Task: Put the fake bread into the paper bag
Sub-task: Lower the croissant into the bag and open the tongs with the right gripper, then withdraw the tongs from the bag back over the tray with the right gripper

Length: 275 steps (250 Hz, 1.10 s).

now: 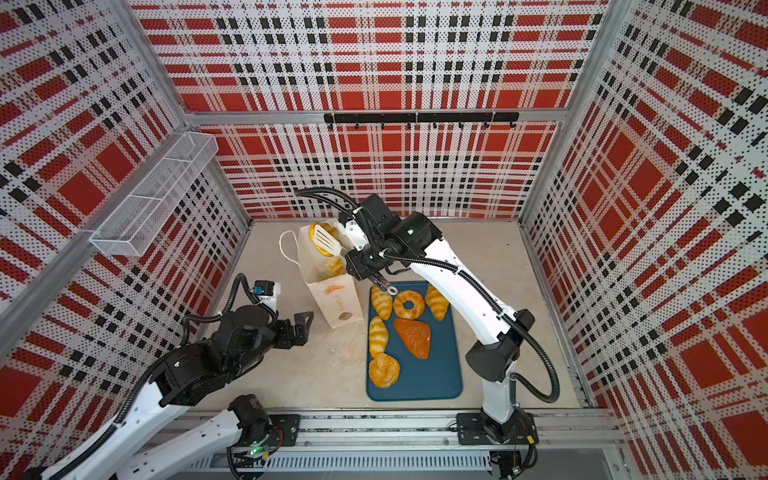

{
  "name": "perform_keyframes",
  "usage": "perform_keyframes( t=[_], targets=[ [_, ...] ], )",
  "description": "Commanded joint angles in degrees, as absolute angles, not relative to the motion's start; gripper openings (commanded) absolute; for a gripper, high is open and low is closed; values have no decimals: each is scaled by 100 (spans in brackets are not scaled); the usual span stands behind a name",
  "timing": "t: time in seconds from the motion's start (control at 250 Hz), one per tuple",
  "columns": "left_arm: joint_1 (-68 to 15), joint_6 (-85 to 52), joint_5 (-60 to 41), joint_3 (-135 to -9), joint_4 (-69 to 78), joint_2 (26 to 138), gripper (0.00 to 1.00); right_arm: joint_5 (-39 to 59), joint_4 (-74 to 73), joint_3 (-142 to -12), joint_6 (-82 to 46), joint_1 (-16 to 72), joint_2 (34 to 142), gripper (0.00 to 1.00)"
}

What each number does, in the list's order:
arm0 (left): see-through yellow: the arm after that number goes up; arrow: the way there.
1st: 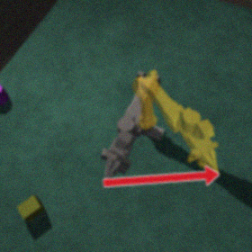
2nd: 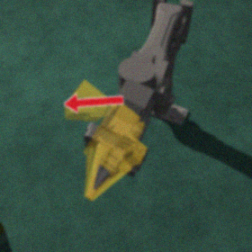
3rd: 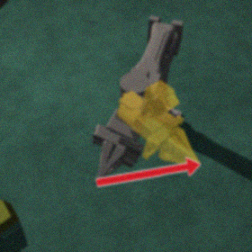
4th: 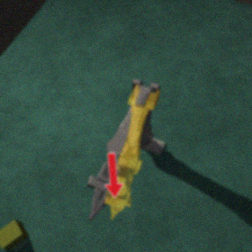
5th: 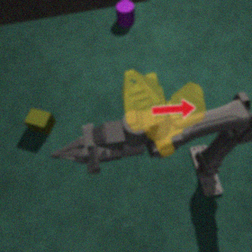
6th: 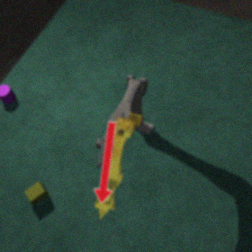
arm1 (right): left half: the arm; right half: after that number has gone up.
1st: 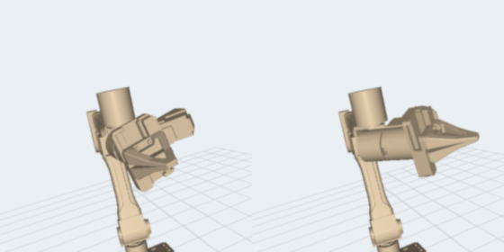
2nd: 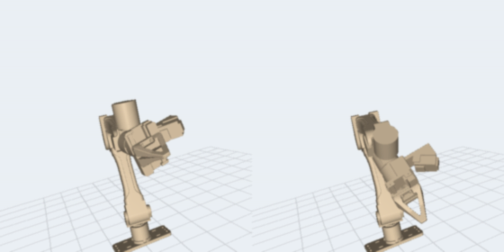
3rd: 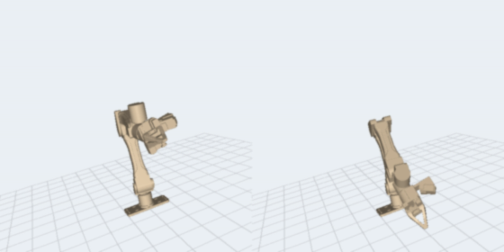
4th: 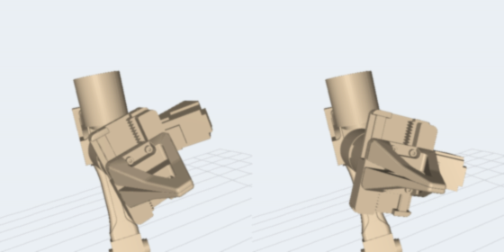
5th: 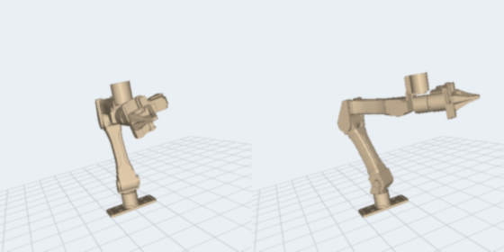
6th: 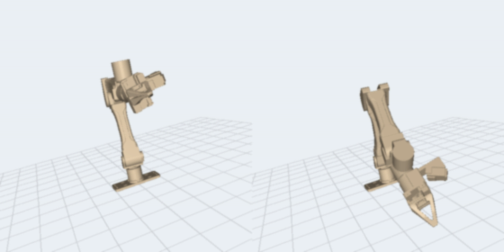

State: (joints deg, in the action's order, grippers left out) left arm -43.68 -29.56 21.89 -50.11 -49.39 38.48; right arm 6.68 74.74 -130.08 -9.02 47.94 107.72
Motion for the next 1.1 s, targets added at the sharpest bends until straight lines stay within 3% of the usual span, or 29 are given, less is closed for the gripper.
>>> perform_keyframes(
  t=[0.0, 0.584, 0.852, 1.096],
  targets=[
    [-4312, -2909, 2197, -4924, -4927, 3808, 99, 460, 7166, -12974, -921, 4912, 10809, 44],
    [-4284, -2927, 2123, -4832, -4843, 3803, 99, -46, 7265, -12819, -1017, 4969, 10679, 60],
    [-4388, -3097, 2238, -4836, -4943, 3658, 99, -114, 7142, -12674, -1015, 5000, 10487, 59],
    [-5084, -3396, 2899, -4708, -4948, 3550, 99, -209, 6871, -12167, -1072, 5005, 10002, 58]
  ],
)
